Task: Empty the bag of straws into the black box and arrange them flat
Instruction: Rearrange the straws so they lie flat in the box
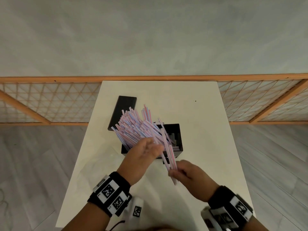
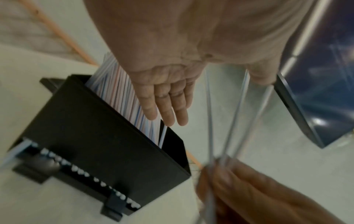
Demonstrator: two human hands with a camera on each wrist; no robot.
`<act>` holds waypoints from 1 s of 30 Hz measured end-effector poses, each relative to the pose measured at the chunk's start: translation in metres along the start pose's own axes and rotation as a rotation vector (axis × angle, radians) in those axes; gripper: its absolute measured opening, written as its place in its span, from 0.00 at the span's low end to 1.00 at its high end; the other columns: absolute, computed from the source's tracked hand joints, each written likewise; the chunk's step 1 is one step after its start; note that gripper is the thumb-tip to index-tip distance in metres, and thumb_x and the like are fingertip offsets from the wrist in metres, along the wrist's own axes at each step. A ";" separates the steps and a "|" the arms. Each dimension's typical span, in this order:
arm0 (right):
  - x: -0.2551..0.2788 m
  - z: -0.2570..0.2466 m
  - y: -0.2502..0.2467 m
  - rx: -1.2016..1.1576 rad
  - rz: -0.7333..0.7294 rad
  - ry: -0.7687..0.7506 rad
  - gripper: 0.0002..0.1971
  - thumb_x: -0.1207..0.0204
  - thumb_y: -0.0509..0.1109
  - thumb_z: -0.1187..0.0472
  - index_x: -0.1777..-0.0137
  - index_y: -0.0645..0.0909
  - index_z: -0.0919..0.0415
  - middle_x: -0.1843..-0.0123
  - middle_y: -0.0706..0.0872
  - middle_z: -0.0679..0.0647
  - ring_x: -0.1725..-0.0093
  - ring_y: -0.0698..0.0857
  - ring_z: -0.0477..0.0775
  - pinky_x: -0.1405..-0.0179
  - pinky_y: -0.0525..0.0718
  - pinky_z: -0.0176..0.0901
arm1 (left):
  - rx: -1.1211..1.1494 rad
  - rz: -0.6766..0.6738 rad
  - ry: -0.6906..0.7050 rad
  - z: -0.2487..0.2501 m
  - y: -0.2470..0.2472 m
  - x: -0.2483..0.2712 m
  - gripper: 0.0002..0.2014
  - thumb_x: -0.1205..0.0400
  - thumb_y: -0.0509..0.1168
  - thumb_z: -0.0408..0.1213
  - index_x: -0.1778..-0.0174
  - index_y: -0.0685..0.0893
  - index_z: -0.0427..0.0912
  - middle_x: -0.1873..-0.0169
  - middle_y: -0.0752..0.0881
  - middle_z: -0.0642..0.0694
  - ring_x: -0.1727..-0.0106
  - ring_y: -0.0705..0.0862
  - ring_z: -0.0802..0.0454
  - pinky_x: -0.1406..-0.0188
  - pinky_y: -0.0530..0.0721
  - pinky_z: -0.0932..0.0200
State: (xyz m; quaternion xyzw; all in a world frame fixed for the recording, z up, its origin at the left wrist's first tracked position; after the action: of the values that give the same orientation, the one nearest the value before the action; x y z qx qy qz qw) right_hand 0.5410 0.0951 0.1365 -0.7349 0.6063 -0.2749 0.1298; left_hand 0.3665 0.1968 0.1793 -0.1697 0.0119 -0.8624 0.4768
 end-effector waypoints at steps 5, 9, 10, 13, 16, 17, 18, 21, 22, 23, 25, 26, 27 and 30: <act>-0.052 -0.052 0.014 0.049 -0.007 -0.192 0.08 0.11 0.62 0.51 0.54 0.77 0.44 0.56 0.80 0.36 0.56 0.79 0.43 0.52 0.81 0.43 | 0.026 0.036 0.073 0.008 0.002 -0.001 0.12 0.09 0.63 0.41 0.43 0.93 0.44 0.54 0.94 0.46 0.53 0.91 0.56 0.54 0.86 0.62; -0.075 -0.056 0.037 -0.041 0.037 -0.076 0.14 0.17 0.67 0.43 0.55 0.83 0.53 0.62 0.85 0.49 0.64 0.81 0.49 0.60 0.81 0.48 | 0.152 0.219 -0.010 0.003 -0.032 -0.004 0.20 0.06 0.56 0.44 0.46 0.90 0.36 0.51 0.95 0.44 0.52 0.93 0.45 0.55 0.90 0.52; -0.078 -0.050 0.046 -0.088 0.030 -0.009 0.15 0.19 0.68 0.43 0.53 0.85 0.53 0.64 0.85 0.48 0.67 0.79 0.46 0.62 0.79 0.44 | 0.162 0.285 -0.007 0.000 -0.045 -0.005 0.19 0.07 0.57 0.44 0.47 0.88 0.35 0.55 0.95 0.43 0.53 0.93 0.45 0.54 0.90 0.52; -0.084 -0.019 0.087 -0.222 -0.093 0.203 0.13 0.18 0.71 0.49 0.51 0.89 0.58 0.65 0.84 0.47 0.67 0.79 0.43 0.62 0.79 0.38 | 0.105 0.393 -0.013 -0.010 -0.081 -0.004 0.17 0.07 0.58 0.46 0.49 0.87 0.40 0.71 0.83 0.49 0.68 0.83 0.51 0.56 0.85 0.46; -0.092 0.015 0.128 -0.320 -0.178 0.438 0.20 0.19 0.70 0.47 0.36 0.87 0.60 0.62 0.87 0.49 0.75 0.79 0.36 0.72 0.76 0.29 | -0.023 0.399 -0.125 -0.025 -0.101 -0.002 0.16 0.08 0.60 0.49 0.48 0.88 0.43 0.72 0.76 0.53 0.70 0.74 0.53 0.63 0.75 0.53; -0.096 0.023 0.139 -0.347 -0.178 0.490 0.25 0.22 0.69 0.44 0.29 0.84 0.58 0.62 0.87 0.49 0.78 0.79 0.35 0.76 0.74 0.27 | -0.125 0.383 -0.143 -0.030 -0.103 -0.002 0.16 0.09 0.60 0.51 0.49 0.87 0.43 0.71 0.76 0.51 0.69 0.73 0.52 0.64 0.73 0.53; -0.101 0.027 0.147 -0.375 -0.168 0.524 0.29 0.23 0.69 0.43 0.25 0.81 0.55 0.61 0.88 0.49 0.79 0.79 0.35 0.77 0.74 0.27 | -0.257 0.356 -0.142 -0.033 -0.102 -0.002 0.17 0.09 0.60 0.52 0.51 0.85 0.42 0.70 0.77 0.49 0.69 0.74 0.51 0.65 0.72 0.52; -0.118 0.030 0.167 -0.428 -0.094 0.545 0.30 0.22 0.69 0.42 0.20 0.75 0.47 0.60 0.90 0.49 0.69 0.84 0.41 0.65 0.81 0.36 | -0.577 0.241 -0.103 -0.044 -0.094 0.000 0.17 0.09 0.58 0.51 0.52 0.83 0.44 0.67 0.83 0.46 0.66 0.80 0.46 0.65 0.75 0.50; -0.123 0.027 0.173 -0.402 -0.086 0.527 0.32 0.23 0.68 0.41 0.19 0.75 0.46 0.55 0.91 0.50 0.59 0.88 0.46 0.55 0.85 0.41 | -0.637 0.203 -0.100 -0.050 -0.091 0.000 0.17 0.08 0.58 0.50 0.52 0.84 0.44 0.66 0.84 0.45 0.64 0.82 0.45 0.64 0.77 0.51; -0.128 0.022 0.178 -0.363 -0.078 0.510 0.32 0.23 0.67 0.41 0.18 0.74 0.47 0.47 0.91 0.53 0.49 0.89 0.50 0.43 0.86 0.44 | -0.677 0.174 -0.108 -0.057 -0.089 0.001 0.17 0.08 0.57 0.49 0.52 0.84 0.43 0.65 0.84 0.45 0.62 0.82 0.44 0.63 0.77 0.52; -0.138 0.016 0.186 -0.321 -0.054 0.500 0.31 0.20 0.66 0.42 0.17 0.74 0.48 0.32 0.89 0.57 0.33 0.86 0.56 0.29 0.81 0.47 | -0.690 0.159 -0.133 -0.067 -0.089 0.003 0.14 0.08 0.57 0.46 0.50 0.85 0.46 0.60 0.86 0.48 0.58 0.83 0.46 0.60 0.77 0.54; -0.141 0.014 0.188 -0.320 -0.035 0.506 0.30 0.18 0.66 0.43 0.17 0.75 0.50 0.27 0.86 0.55 0.30 0.85 0.56 0.27 0.80 0.45 | -0.682 0.163 -0.136 -0.070 -0.090 0.003 0.12 0.07 0.57 0.44 0.45 0.86 0.50 0.55 0.87 0.50 0.54 0.84 0.48 0.58 0.78 0.56; -0.144 0.012 0.190 -0.328 -0.012 0.511 0.28 0.17 0.67 0.44 0.18 0.77 0.51 0.25 0.85 0.52 0.28 0.84 0.54 0.26 0.79 0.43 | -0.680 0.164 -0.136 -0.071 -0.091 0.003 0.12 0.07 0.58 0.43 0.39 0.87 0.52 0.49 0.88 0.51 0.50 0.84 0.49 0.53 0.79 0.56; -0.149 0.011 0.196 -0.372 0.060 0.592 0.27 0.18 0.70 0.45 0.22 0.80 0.56 0.24 0.84 0.50 0.26 0.83 0.53 0.27 0.77 0.41 | -0.685 0.156 -0.140 -0.072 -0.095 0.000 0.14 0.08 0.59 0.43 0.34 0.87 0.47 0.43 0.89 0.49 0.43 0.86 0.48 0.44 0.81 0.54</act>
State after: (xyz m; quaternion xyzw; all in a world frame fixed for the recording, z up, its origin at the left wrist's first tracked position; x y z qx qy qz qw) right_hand 0.3701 0.1912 -0.0119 -0.6163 0.6786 -0.3569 -0.1794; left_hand 0.2673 0.2383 0.1287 -0.3772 0.2806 -0.7557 0.4561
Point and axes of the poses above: each hand's wrist, its own x-axis away from the middle knuckle, its own y-axis out of the palm, z = x × y, the point moved 5 cm from there along -x, towards the middle knuckle
